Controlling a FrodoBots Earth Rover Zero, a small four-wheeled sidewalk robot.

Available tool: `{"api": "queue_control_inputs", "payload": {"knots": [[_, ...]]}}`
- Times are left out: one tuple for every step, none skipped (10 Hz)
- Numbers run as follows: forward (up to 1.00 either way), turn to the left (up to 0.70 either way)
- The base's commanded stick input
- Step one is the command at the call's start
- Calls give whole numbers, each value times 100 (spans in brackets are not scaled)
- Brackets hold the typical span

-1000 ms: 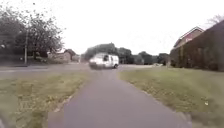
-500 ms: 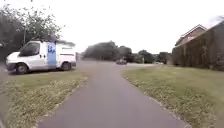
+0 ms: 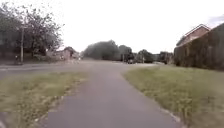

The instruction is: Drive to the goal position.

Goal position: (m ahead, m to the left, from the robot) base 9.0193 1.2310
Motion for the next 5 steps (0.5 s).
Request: {"api": "queue_control_inputs", "payload": {"knots": [[100, 30], [100, 0], [100, 0], [100, 0], [100, 0]]}}
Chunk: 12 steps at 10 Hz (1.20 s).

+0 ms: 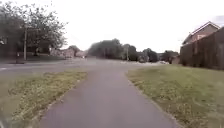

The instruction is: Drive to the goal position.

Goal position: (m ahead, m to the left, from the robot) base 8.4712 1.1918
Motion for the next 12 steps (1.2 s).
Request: {"api": "queue_control_inputs", "payload": {"knots": [[100, 0], [100, 0], [100, 0], [100, 0], [100, 0], [100, 0], [100, 0], [100, 0], [100, 0], [100, 0], [100, 0], [100, 0]]}}
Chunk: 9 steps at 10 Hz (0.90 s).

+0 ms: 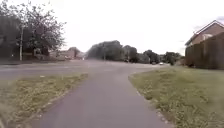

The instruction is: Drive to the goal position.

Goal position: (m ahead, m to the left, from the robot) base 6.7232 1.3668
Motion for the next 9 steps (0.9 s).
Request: {"api": "queue_control_inputs", "payload": {"knots": [[100, 0], [100, 0], [100, 0], [100, 0], [100, 0], [100, 0], [100, 0], [100, 0], [100, 0]]}}
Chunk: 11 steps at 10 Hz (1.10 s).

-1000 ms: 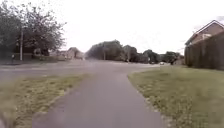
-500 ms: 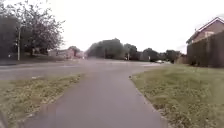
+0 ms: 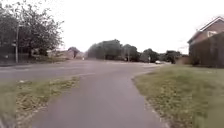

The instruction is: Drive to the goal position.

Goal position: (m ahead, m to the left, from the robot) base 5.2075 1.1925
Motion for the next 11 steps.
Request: {"api": "queue_control_inputs", "payload": {"knots": [[100, 0], [100, 0], [100, 0], [100, 0], [100, 0], [100, 0], [100, 0], [100, 0], [100, 0], [100, 0], [100, 0]]}}
